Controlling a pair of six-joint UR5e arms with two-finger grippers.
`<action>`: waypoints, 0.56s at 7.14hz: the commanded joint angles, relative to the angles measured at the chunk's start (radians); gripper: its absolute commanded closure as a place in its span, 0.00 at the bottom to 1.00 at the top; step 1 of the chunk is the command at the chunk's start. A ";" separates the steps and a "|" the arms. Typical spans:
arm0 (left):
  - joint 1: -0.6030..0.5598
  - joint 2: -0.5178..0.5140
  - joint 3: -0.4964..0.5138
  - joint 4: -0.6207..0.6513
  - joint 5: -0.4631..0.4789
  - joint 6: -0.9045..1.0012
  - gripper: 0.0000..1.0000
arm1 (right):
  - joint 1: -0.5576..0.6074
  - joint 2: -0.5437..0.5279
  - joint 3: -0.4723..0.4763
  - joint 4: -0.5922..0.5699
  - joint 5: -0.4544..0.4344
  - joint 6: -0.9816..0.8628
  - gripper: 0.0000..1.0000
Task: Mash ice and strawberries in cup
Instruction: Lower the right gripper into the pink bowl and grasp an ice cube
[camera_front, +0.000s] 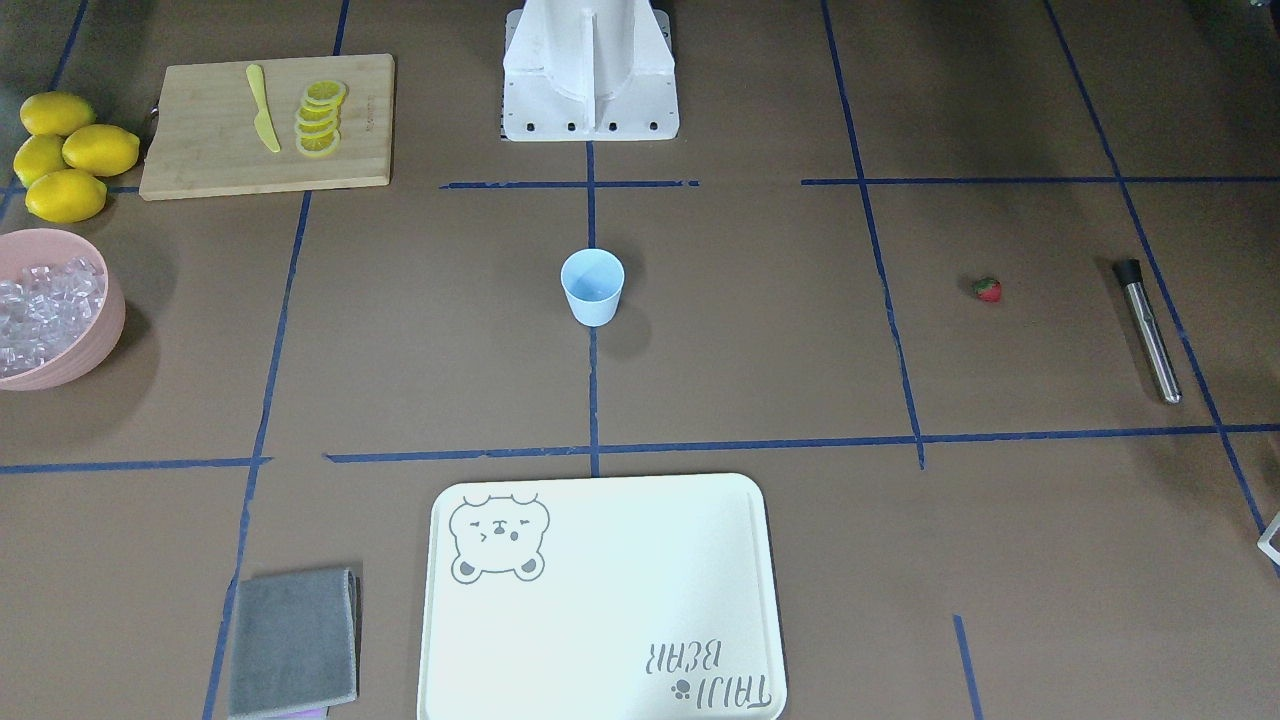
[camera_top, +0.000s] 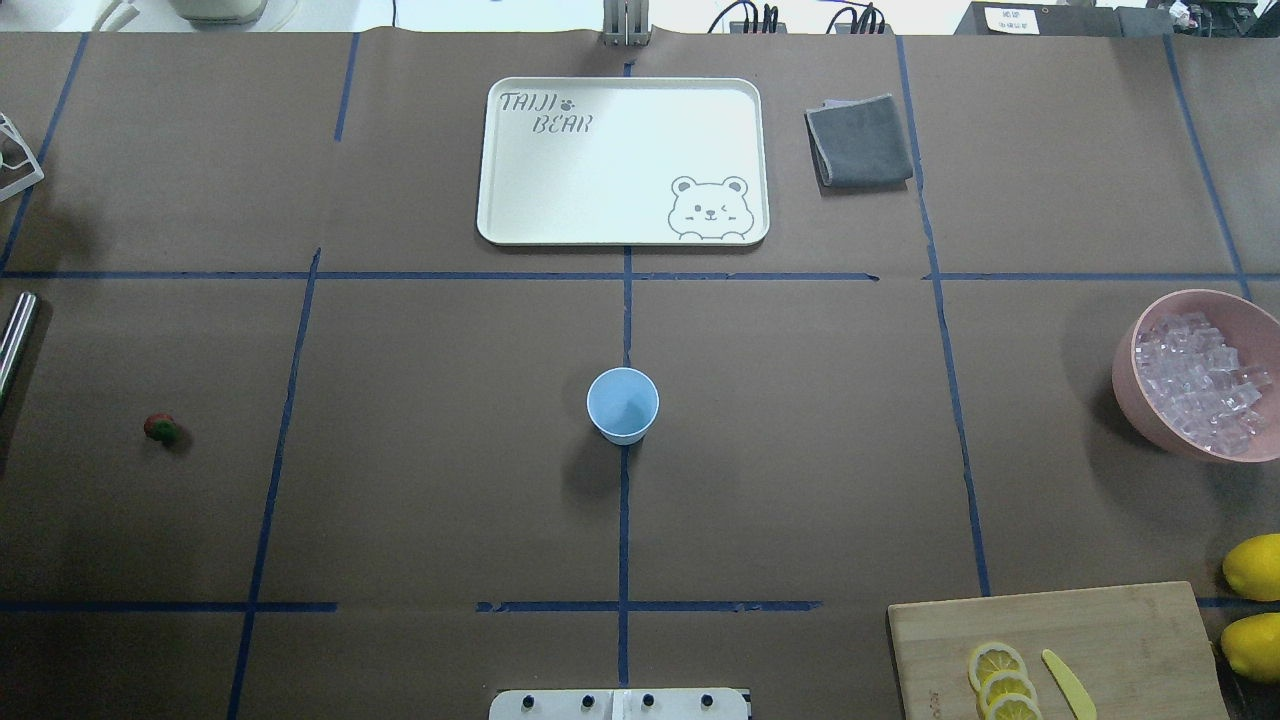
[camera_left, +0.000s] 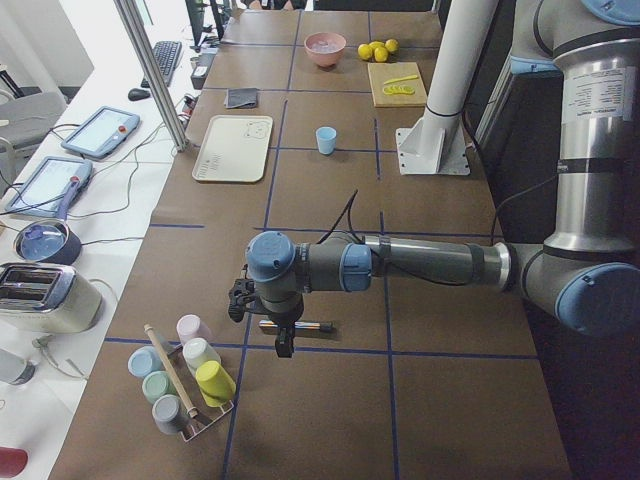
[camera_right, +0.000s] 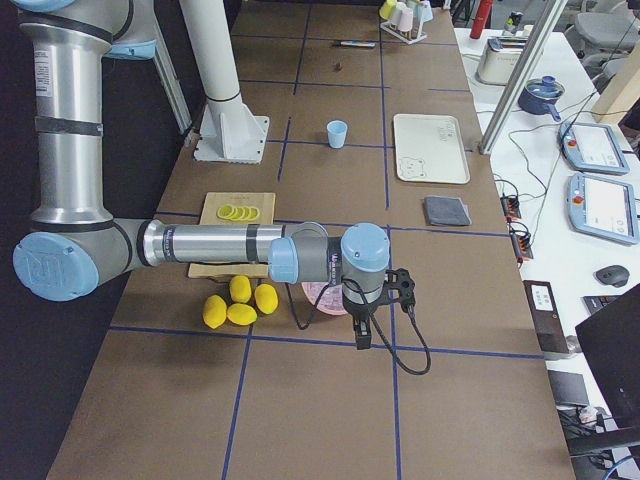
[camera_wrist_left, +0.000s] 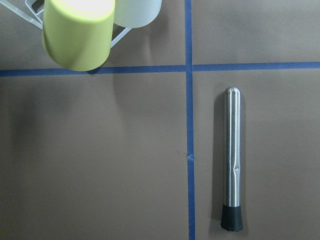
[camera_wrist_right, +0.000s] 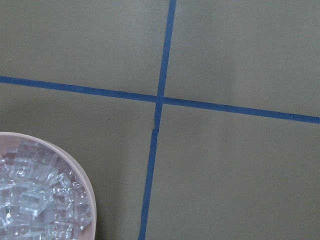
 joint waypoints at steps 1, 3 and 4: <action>0.002 -0.015 0.003 0.011 0.002 -0.003 0.00 | -0.006 0.004 0.003 0.001 0.000 0.000 0.00; 0.002 -0.014 0.001 0.012 0.002 -0.003 0.00 | -0.041 0.007 0.061 -0.001 0.005 0.033 0.00; 0.000 -0.014 0.001 0.011 0.002 -0.003 0.00 | -0.092 0.007 0.116 0.001 0.003 0.099 0.00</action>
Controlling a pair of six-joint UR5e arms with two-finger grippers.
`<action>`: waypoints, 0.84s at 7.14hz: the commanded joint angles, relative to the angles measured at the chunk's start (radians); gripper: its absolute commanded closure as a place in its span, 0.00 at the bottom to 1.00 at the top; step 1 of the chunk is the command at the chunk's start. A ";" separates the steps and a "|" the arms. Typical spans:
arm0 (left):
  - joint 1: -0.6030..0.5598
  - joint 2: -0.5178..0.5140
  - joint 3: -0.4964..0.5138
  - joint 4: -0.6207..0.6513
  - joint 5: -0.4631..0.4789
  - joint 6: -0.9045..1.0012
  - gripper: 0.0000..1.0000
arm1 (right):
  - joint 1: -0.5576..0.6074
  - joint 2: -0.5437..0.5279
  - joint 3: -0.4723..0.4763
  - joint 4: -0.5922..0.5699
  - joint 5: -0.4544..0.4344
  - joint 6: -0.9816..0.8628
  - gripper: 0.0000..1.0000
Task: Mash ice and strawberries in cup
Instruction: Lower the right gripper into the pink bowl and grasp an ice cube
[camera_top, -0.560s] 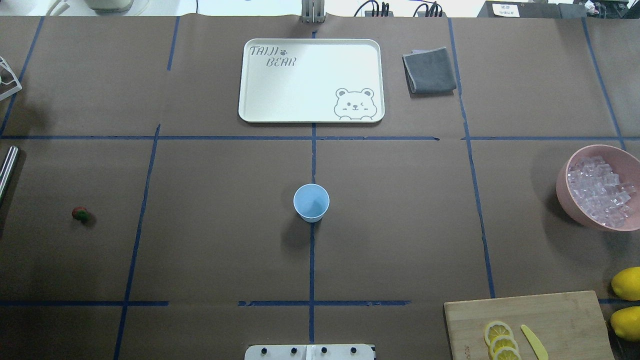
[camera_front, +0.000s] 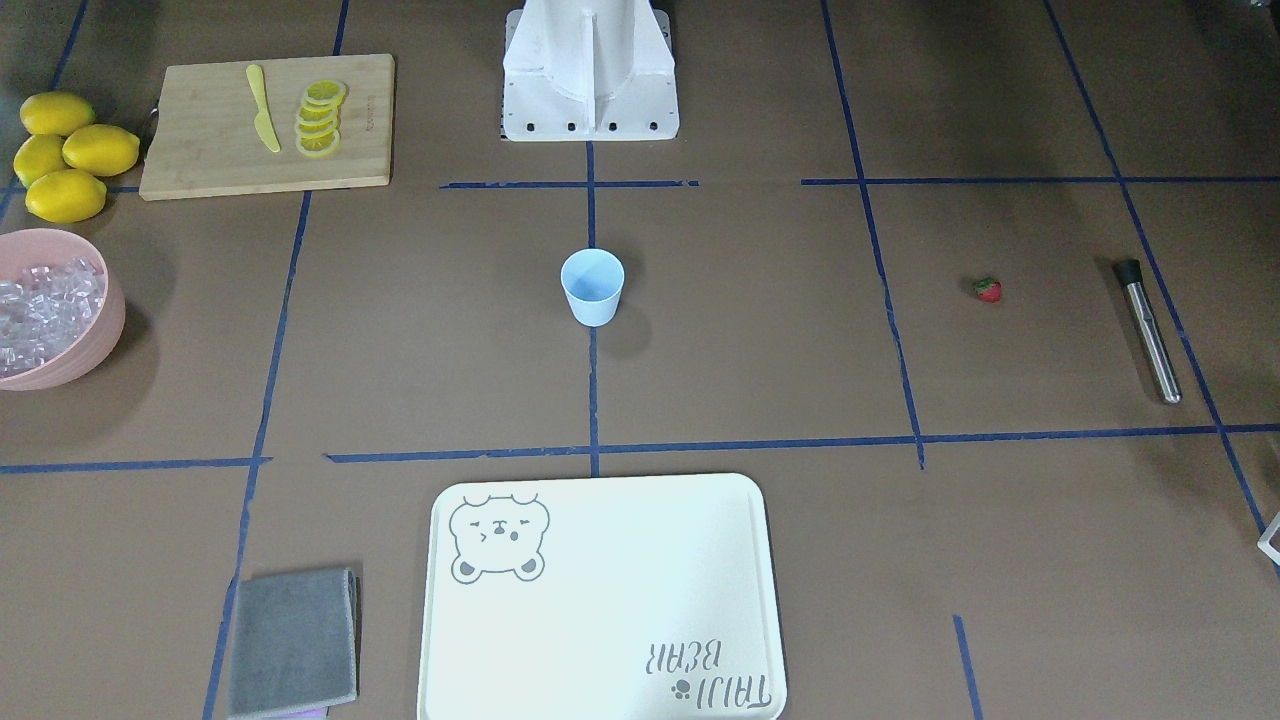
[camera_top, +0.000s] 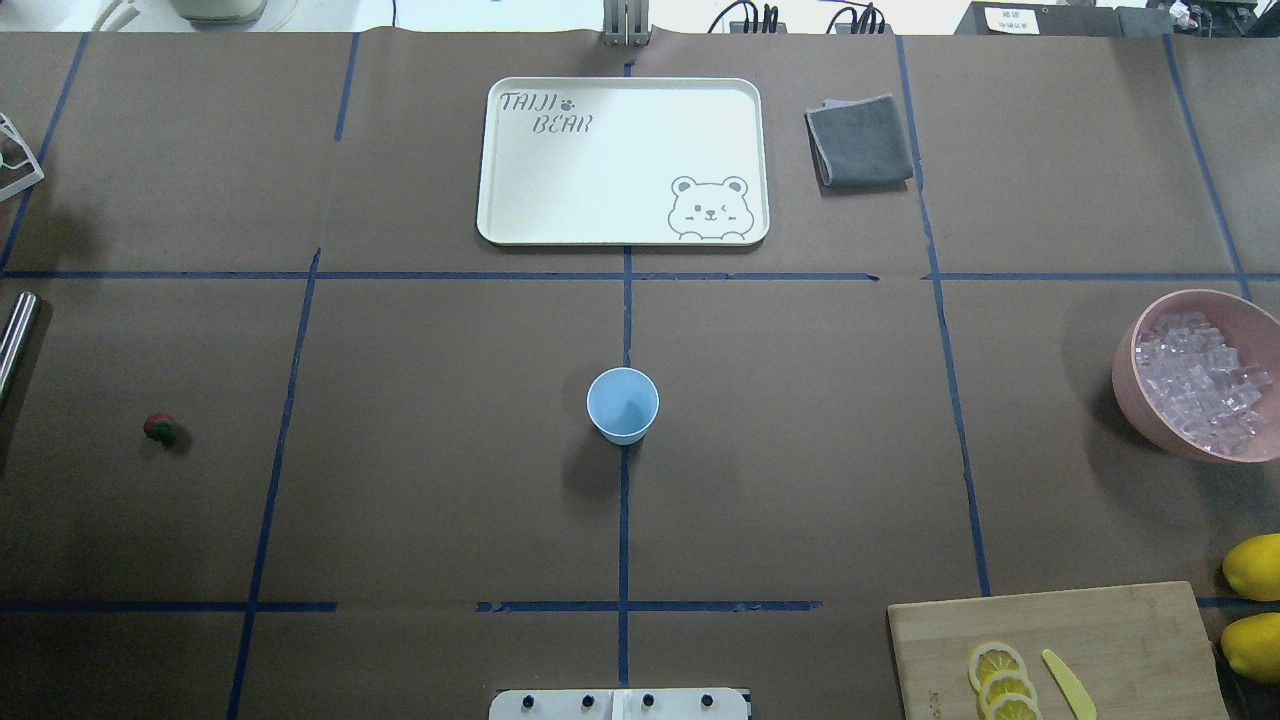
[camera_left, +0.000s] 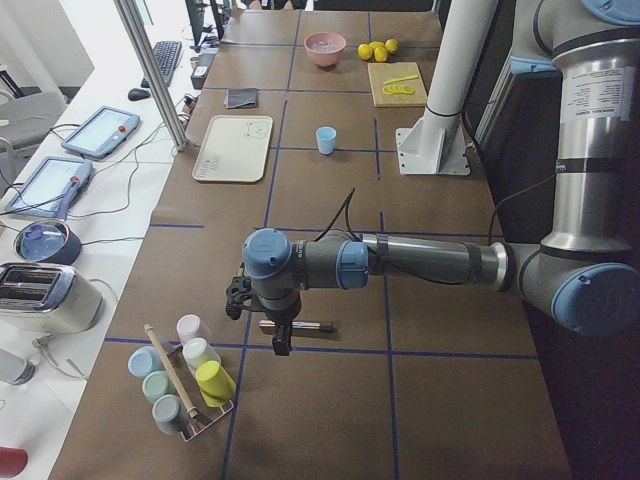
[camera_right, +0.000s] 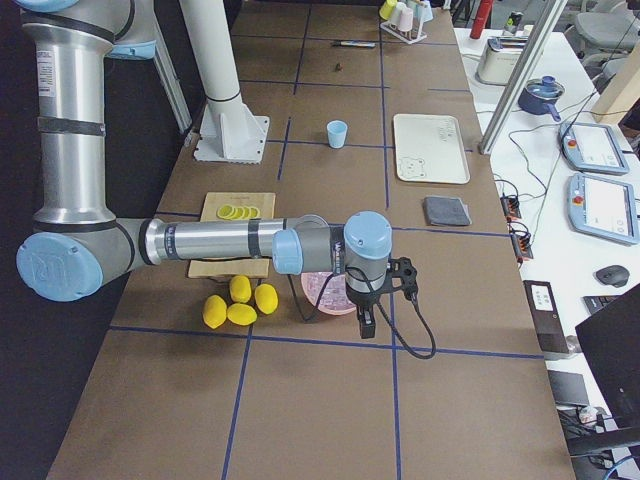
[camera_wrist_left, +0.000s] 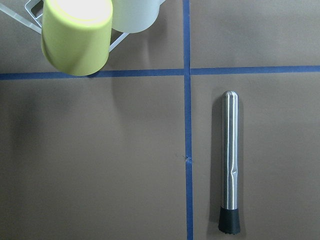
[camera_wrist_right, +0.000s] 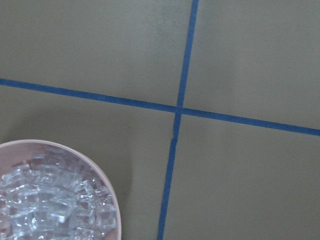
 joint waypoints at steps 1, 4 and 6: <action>0.000 -0.001 0.000 0.000 0.000 0.000 0.00 | -0.102 0.001 0.100 0.020 0.000 0.118 0.00; 0.002 -0.002 -0.002 0.000 -0.001 0.000 0.00 | -0.248 -0.042 0.103 0.183 -0.040 0.291 0.00; 0.002 -0.002 -0.002 -0.002 -0.001 0.000 0.00 | -0.275 -0.077 0.045 0.278 -0.077 0.312 0.01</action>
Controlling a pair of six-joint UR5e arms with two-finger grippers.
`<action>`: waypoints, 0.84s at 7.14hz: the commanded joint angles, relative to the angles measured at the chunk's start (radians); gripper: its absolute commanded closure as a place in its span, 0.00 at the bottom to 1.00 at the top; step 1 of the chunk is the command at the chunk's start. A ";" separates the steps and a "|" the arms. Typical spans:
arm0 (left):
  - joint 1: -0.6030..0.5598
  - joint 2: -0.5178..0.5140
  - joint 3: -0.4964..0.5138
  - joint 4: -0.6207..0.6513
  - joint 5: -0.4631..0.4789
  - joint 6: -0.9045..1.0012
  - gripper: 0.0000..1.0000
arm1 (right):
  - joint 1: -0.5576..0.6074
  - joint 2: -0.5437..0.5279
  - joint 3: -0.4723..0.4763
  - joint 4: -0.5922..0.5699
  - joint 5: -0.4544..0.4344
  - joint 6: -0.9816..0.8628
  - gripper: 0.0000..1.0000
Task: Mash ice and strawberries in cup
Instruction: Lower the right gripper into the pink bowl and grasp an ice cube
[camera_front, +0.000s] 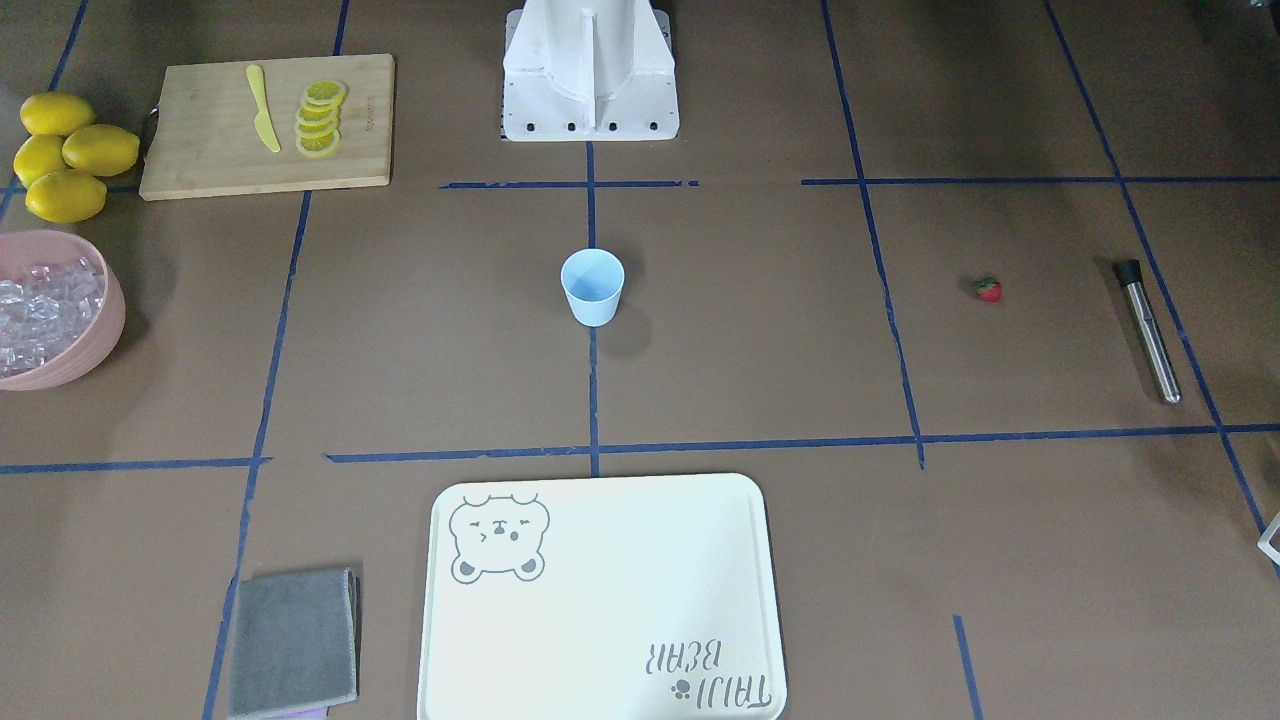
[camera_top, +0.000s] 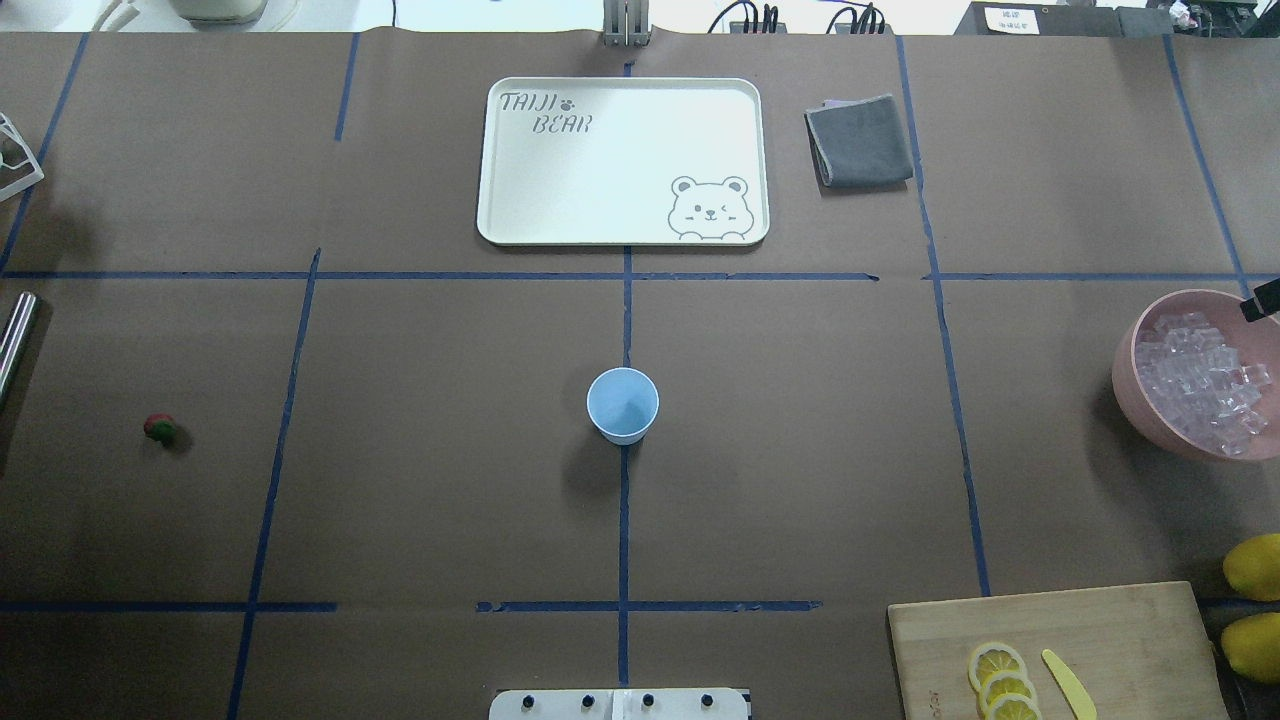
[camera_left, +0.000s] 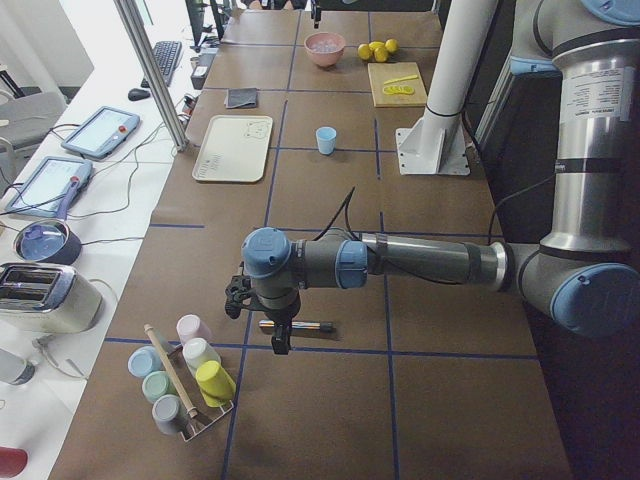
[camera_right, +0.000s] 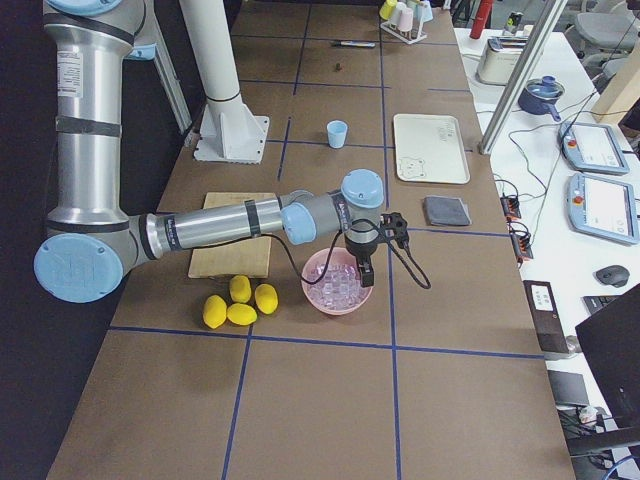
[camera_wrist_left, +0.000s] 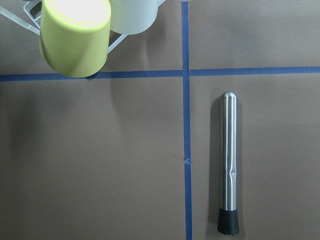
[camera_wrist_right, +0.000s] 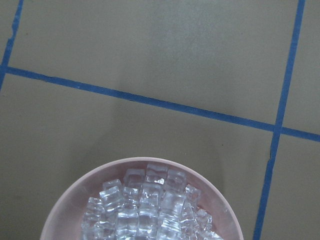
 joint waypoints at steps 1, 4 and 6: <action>0.000 0.000 -0.001 0.000 0.000 0.000 0.00 | -0.039 -0.015 -0.056 0.087 -0.019 0.023 0.02; 0.000 0.000 -0.001 0.000 0.000 0.000 0.00 | -0.065 -0.017 -0.061 0.097 -0.024 0.076 0.16; 0.000 0.001 -0.001 0.000 0.000 0.000 0.00 | -0.103 -0.017 -0.060 0.099 -0.048 0.127 0.23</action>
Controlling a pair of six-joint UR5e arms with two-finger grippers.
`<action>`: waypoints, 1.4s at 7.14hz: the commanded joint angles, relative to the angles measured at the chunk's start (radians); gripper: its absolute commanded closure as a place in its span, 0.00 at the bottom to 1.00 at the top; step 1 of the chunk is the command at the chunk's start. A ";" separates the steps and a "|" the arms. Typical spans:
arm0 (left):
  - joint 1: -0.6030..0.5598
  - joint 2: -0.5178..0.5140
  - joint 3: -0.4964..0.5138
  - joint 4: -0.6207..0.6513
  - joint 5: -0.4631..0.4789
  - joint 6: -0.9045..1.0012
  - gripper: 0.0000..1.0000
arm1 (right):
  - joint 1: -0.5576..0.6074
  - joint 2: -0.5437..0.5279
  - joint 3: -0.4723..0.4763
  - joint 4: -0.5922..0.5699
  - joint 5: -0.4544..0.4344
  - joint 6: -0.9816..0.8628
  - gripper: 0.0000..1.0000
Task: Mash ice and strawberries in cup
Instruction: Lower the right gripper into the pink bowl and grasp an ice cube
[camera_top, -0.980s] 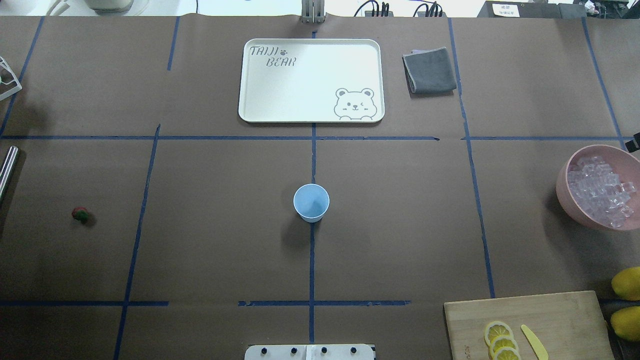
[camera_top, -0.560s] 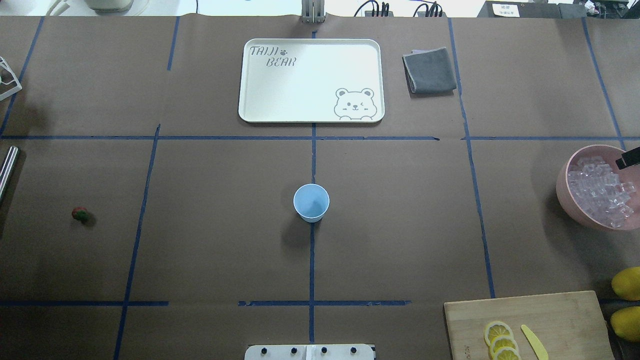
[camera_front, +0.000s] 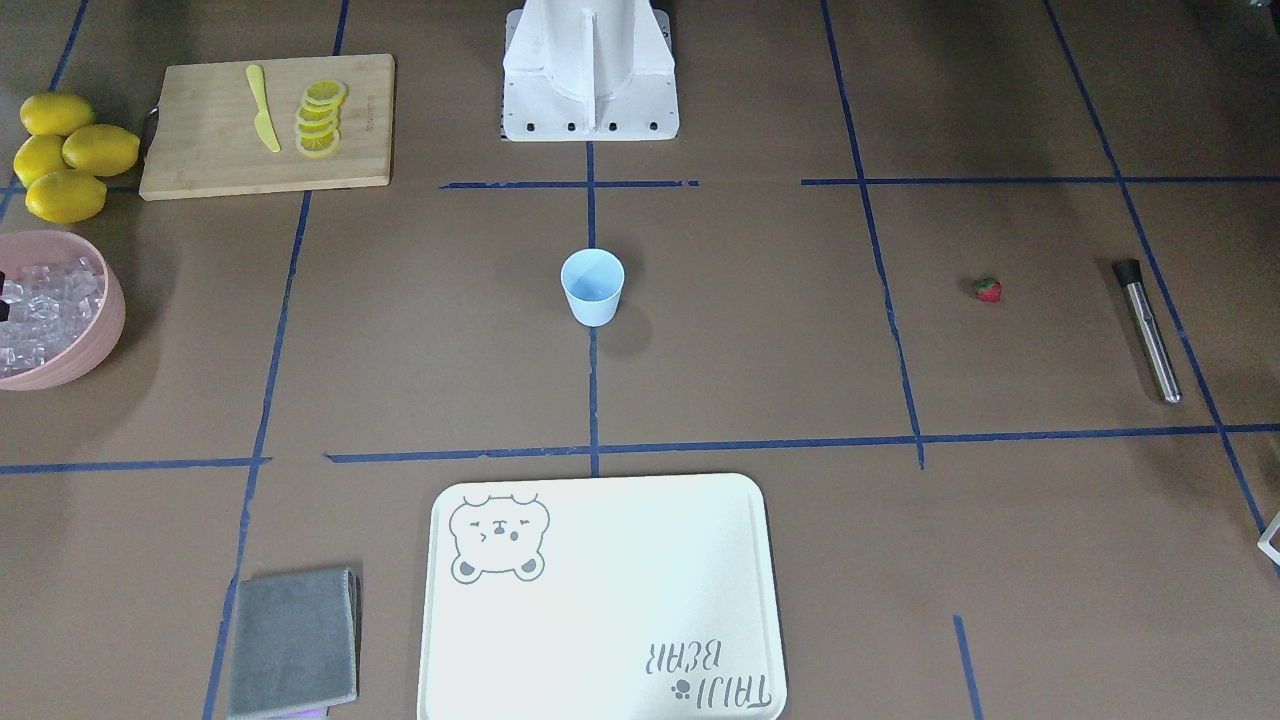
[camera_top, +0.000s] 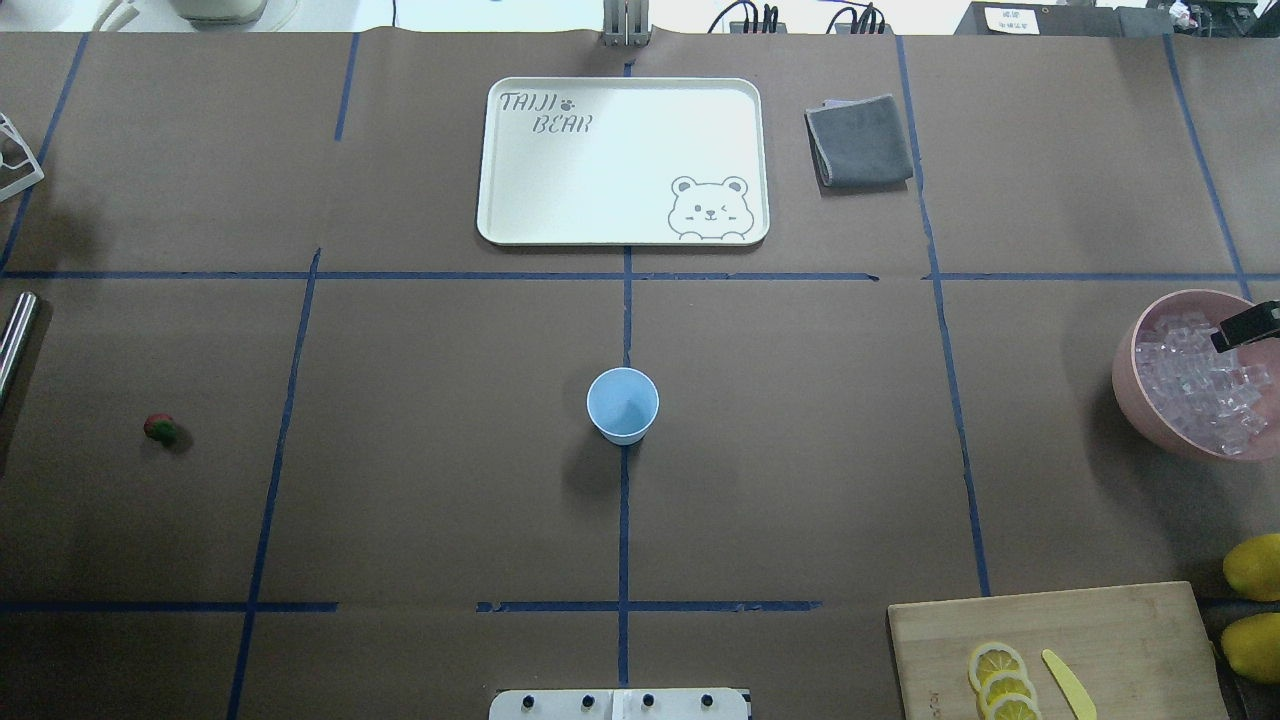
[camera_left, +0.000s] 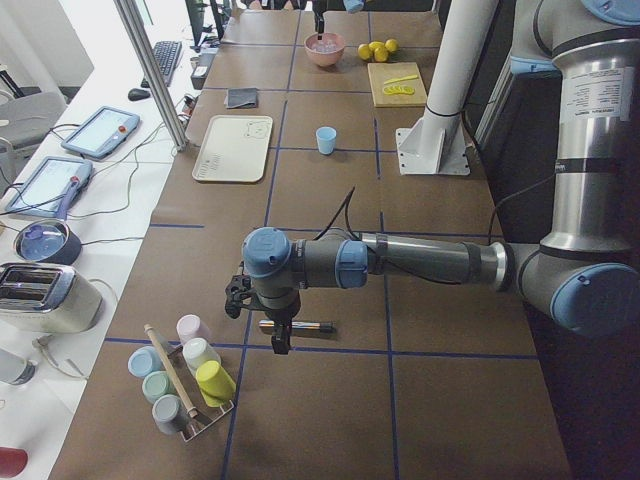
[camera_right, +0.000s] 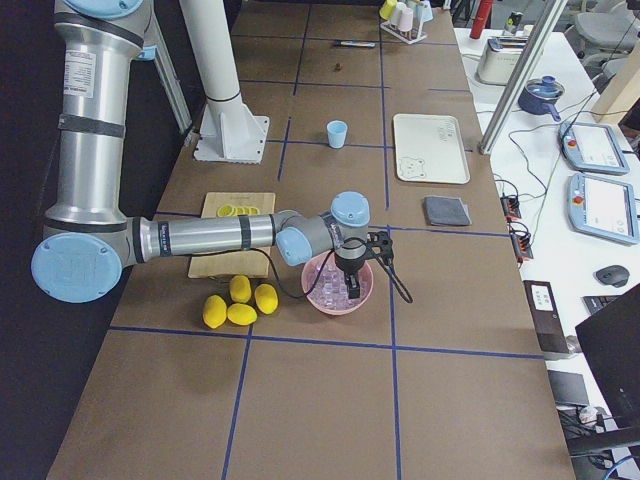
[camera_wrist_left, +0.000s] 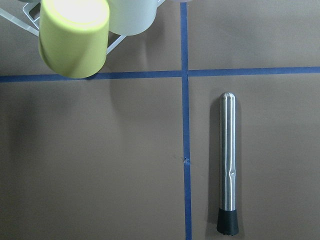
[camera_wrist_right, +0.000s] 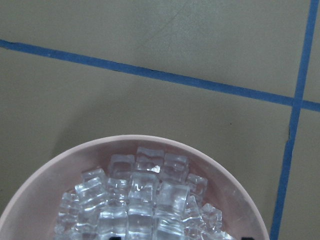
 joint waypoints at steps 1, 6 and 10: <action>0.000 0.001 0.000 0.000 0.000 0.000 0.00 | -0.023 -0.001 0.000 -0.001 -0.023 0.021 0.26; 0.002 0.001 0.006 -0.005 0.000 0.000 0.00 | -0.058 0.001 -0.005 -0.002 -0.059 0.021 0.35; 0.005 0.001 0.011 -0.006 0.000 0.000 0.00 | -0.067 0.001 -0.012 -0.002 -0.060 0.020 0.41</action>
